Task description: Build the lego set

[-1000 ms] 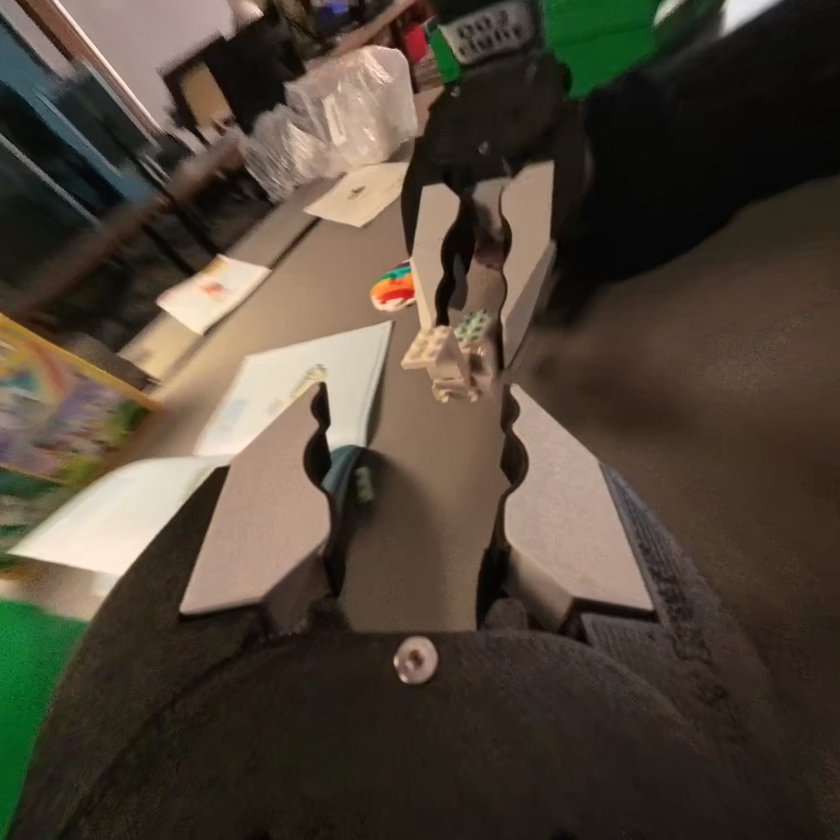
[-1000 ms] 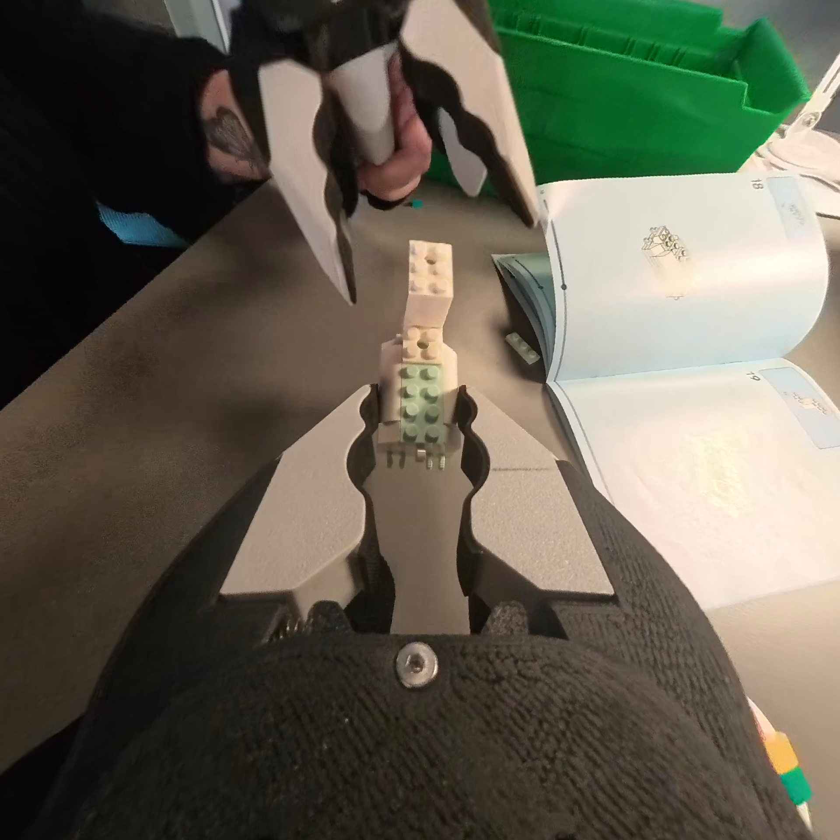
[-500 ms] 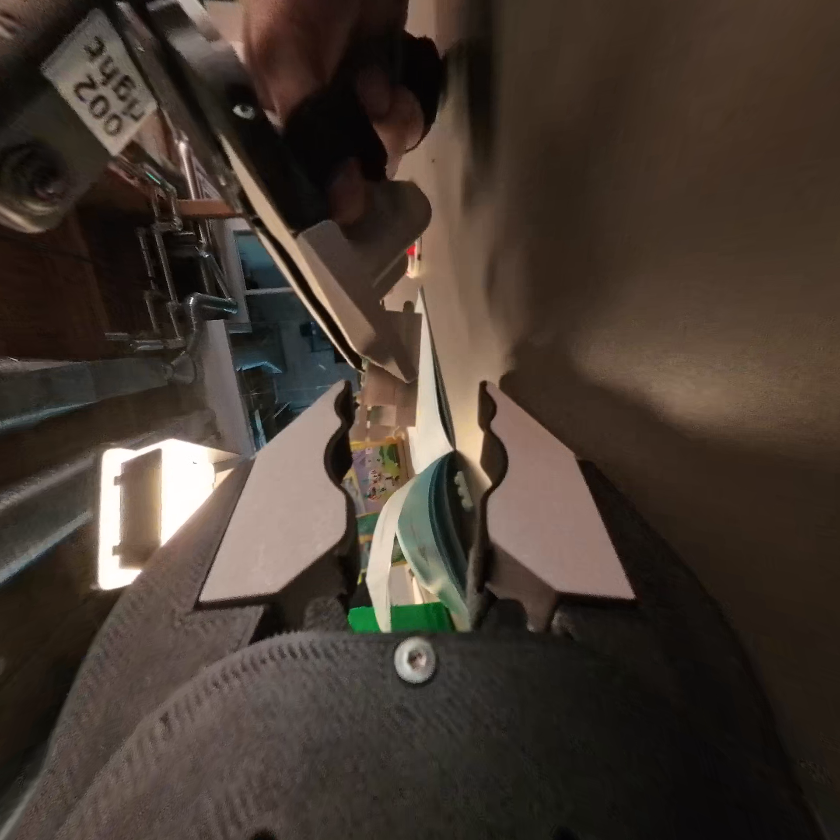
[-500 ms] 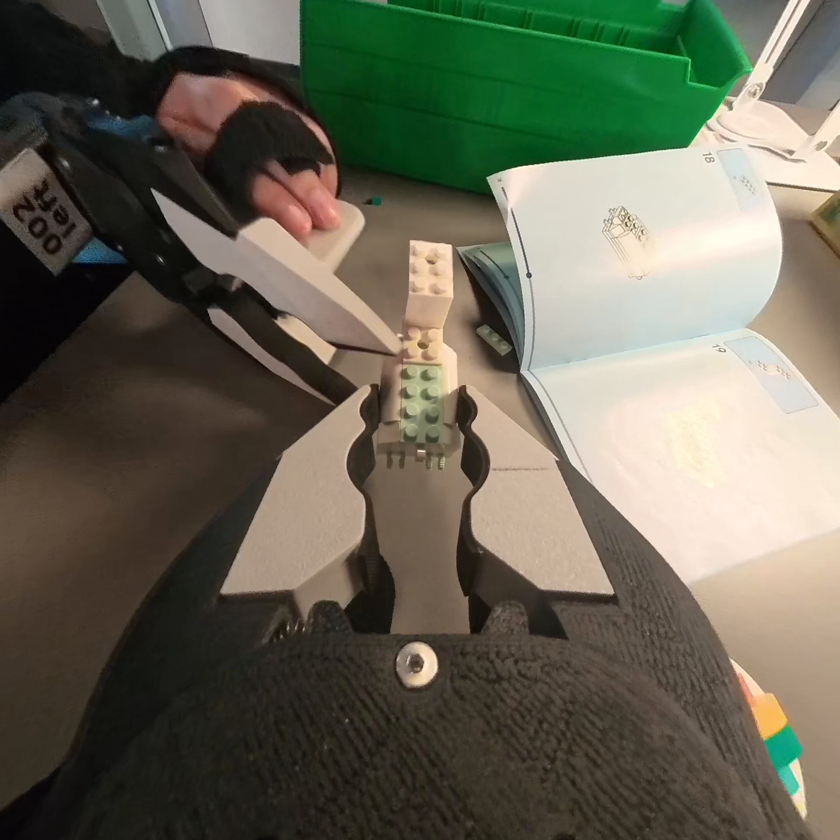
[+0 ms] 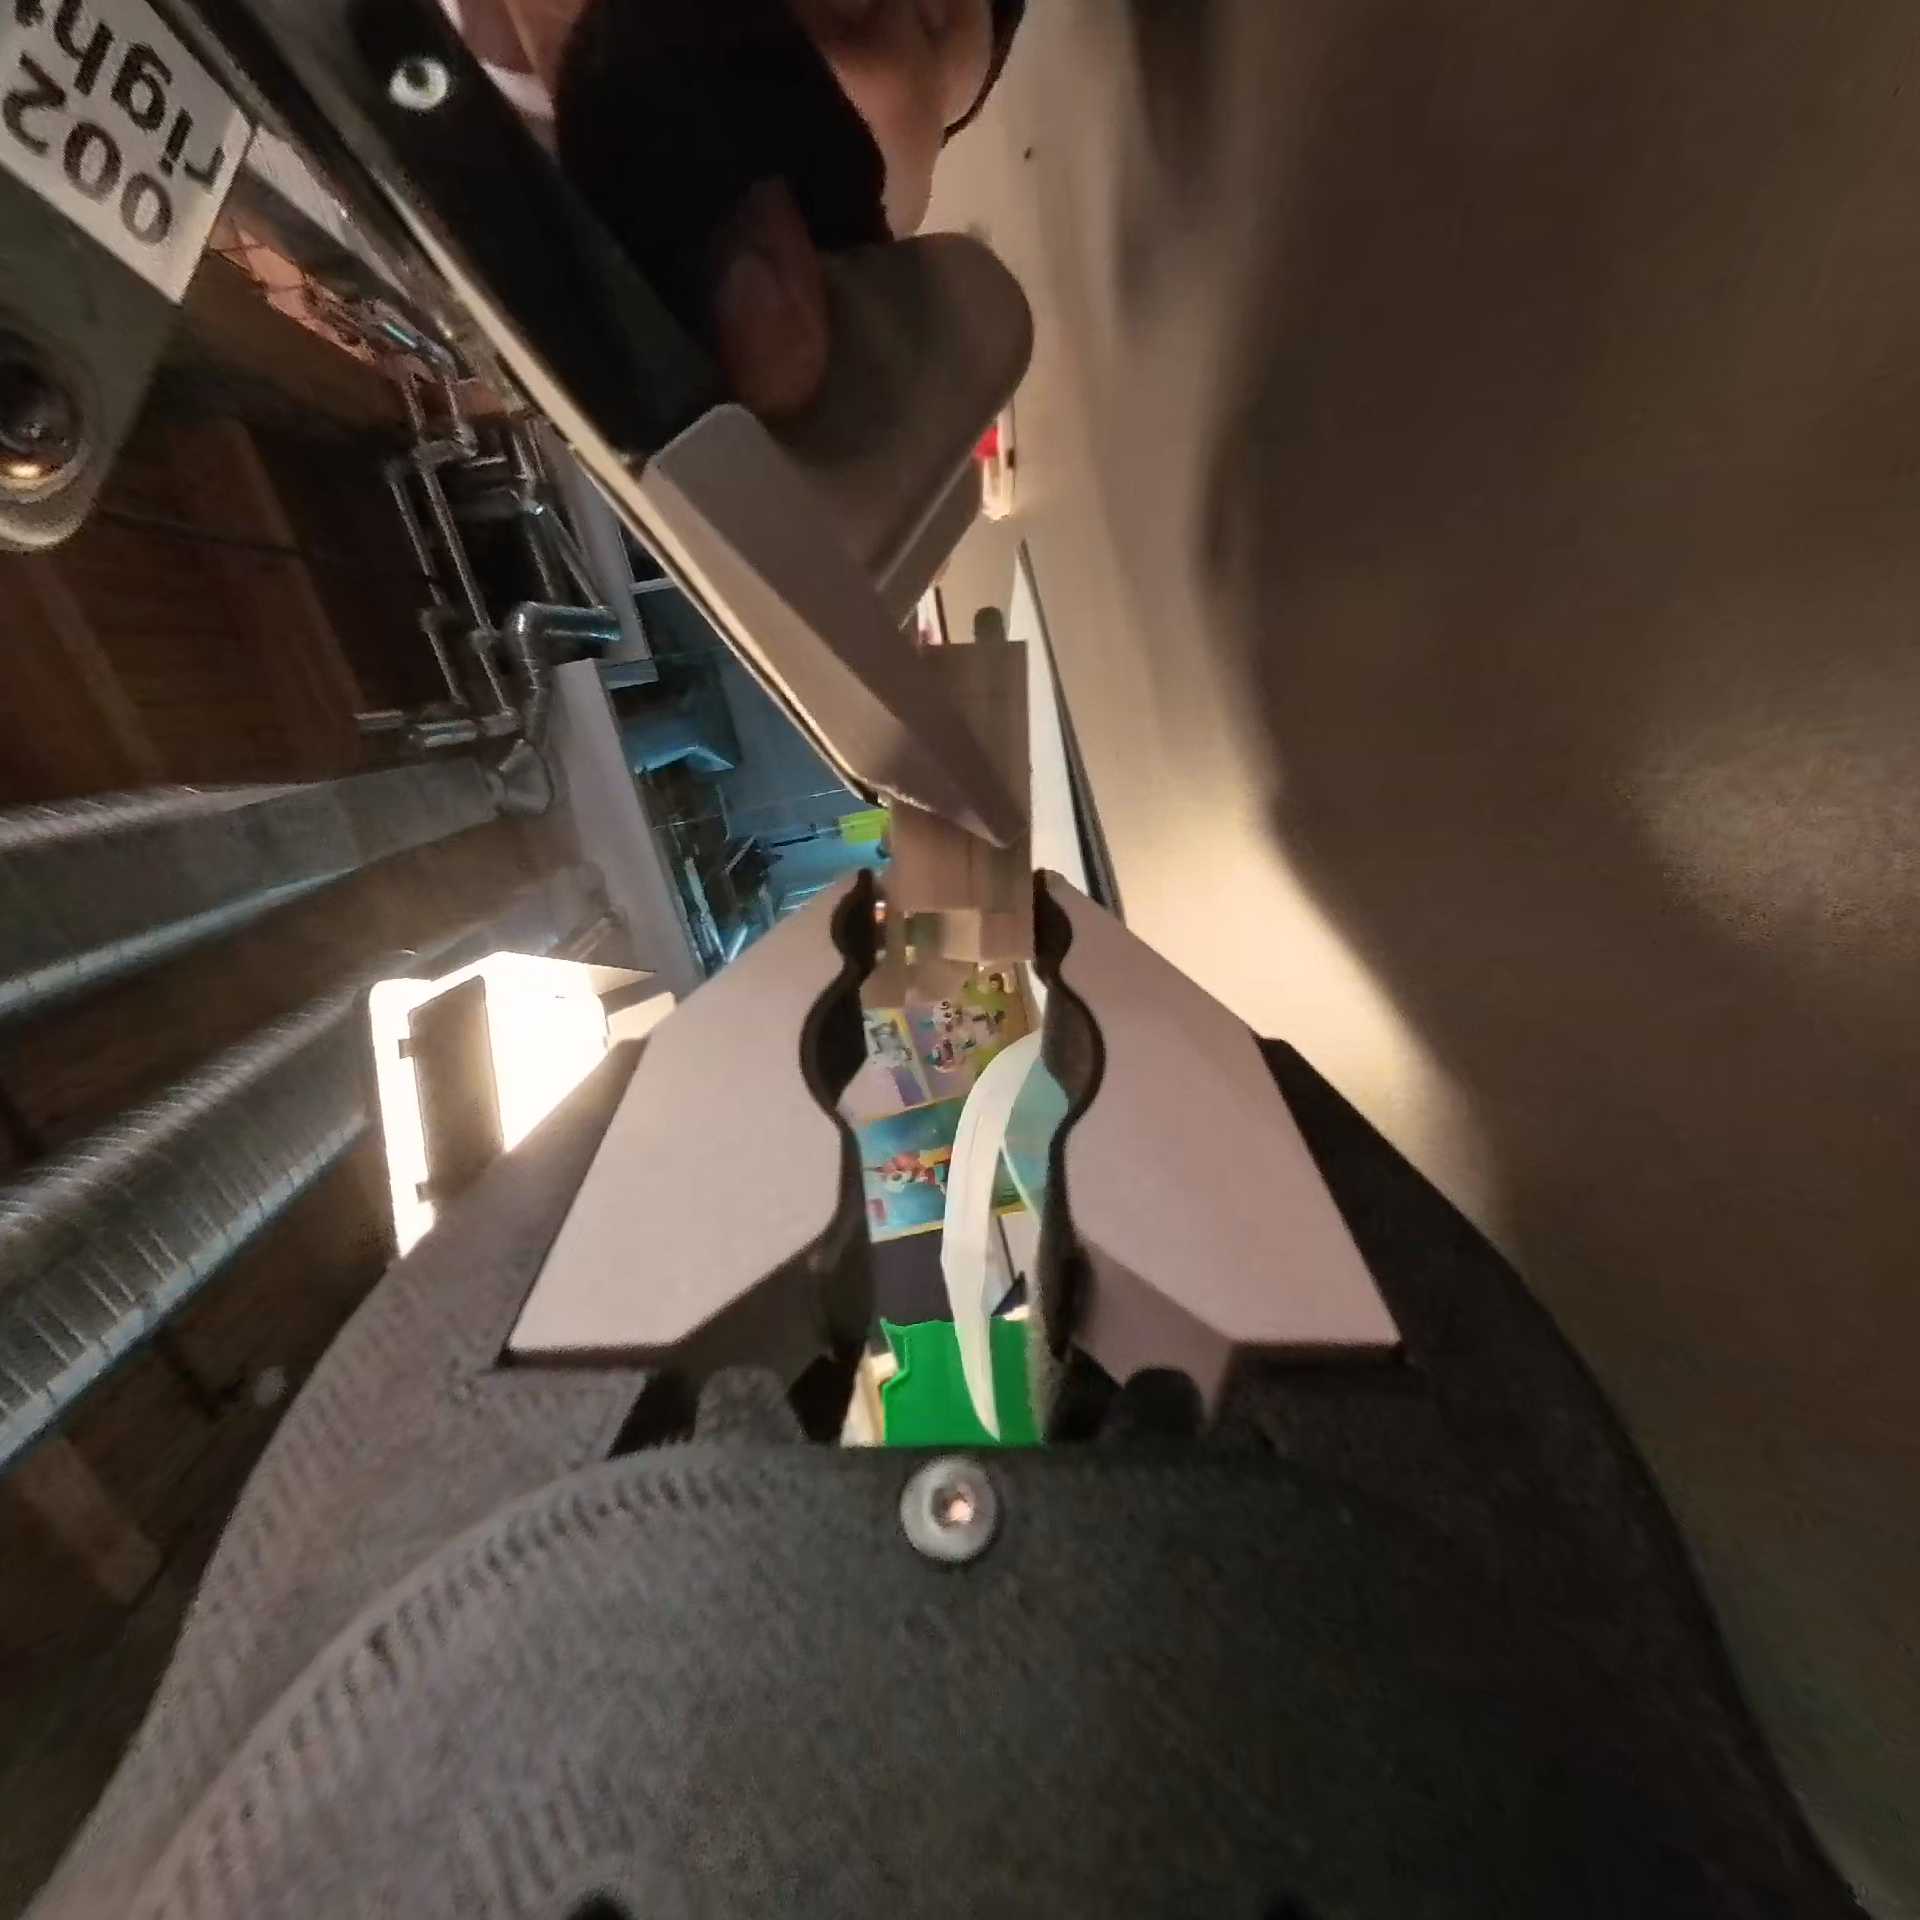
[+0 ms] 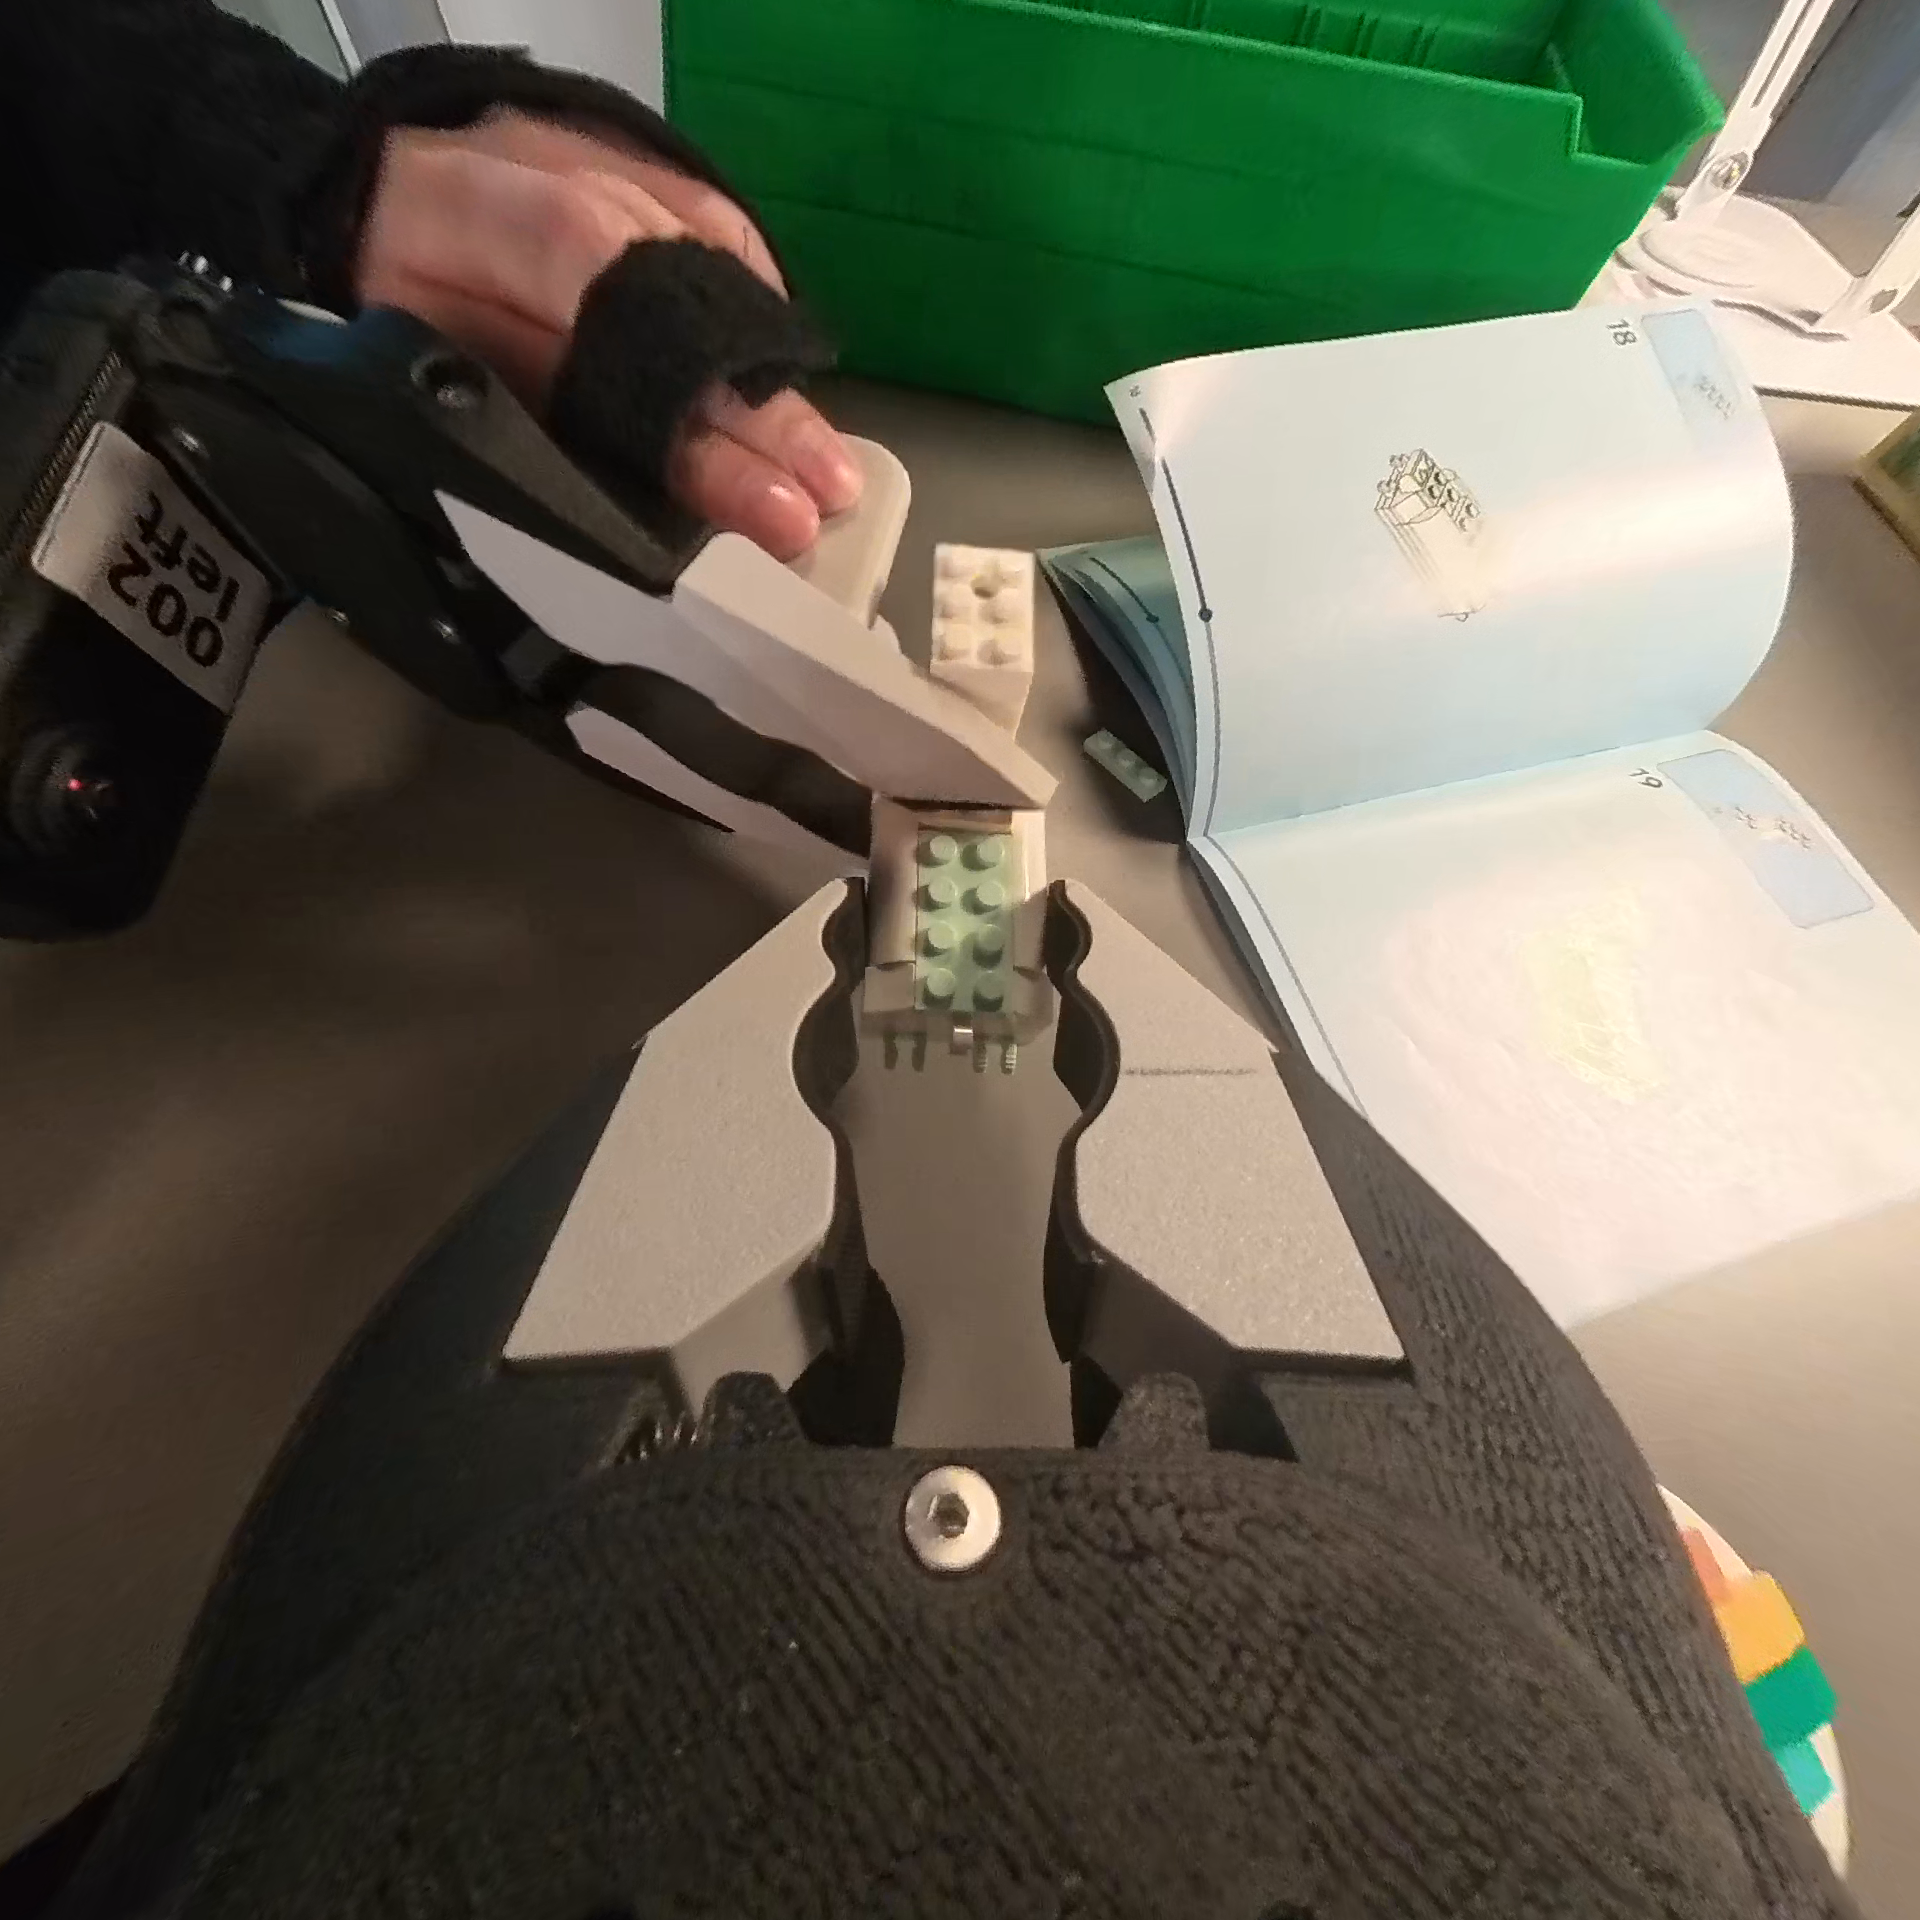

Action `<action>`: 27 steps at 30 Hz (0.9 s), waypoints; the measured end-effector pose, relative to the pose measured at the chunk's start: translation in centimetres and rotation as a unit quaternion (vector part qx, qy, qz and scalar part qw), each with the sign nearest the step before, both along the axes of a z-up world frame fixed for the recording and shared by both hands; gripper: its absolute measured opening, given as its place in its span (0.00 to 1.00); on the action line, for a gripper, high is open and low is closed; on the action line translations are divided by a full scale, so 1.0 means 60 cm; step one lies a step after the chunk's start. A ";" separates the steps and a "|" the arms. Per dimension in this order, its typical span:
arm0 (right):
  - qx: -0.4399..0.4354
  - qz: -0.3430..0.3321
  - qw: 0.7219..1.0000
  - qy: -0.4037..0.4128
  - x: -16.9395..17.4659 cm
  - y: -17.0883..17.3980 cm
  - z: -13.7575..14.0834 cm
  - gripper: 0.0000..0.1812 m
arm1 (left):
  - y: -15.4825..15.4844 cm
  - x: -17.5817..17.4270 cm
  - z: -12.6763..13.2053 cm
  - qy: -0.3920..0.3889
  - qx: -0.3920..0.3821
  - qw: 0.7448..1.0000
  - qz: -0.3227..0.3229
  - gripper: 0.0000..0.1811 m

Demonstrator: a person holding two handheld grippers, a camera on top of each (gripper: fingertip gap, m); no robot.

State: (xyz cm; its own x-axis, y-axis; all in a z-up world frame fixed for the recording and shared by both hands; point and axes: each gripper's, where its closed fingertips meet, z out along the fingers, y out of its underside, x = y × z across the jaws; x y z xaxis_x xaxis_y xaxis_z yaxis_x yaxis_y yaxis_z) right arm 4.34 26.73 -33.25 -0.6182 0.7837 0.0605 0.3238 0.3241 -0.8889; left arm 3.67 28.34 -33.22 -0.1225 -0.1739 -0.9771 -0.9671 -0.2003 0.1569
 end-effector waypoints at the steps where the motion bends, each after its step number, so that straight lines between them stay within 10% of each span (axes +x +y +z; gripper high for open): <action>1: -0.001 -0.002 1.000 -0.002 -0.001 0.001 0.000 0.18 | 0.001 0.000 -0.001 0.006 0.000 1.000 0.000 0.15; 16: 0.014 -0.019 1.000 -0.011 -0.005 0.004 -0.008 0.18 | 0.005 -0.007 -0.012 -0.033 -0.039 0.999 0.004 0.15; 21: 0.177 -0.051 0.979 0.092 -0.019 0.028 -0.010 0.38 | 0.009 -0.035 -0.016 -0.179 -0.063 0.981 0.050 0.15; 27: 0.318 -0.032 0.932 0.170 -0.021 0.015 -0.006 0.24 | 0.005 -0.024 -0.023 -0.252 -0.090 0.963 0.036 0.15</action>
State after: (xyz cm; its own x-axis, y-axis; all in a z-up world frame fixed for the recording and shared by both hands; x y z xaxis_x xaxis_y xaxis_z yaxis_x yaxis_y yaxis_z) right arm 3.06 27.65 -33.62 -0.4314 0.5571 0.7096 0.0947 0.8101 -0.5785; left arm 2.25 28.61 -34.61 0.3780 -0.3368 -0.8624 -0.9143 -0.2823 -0.2905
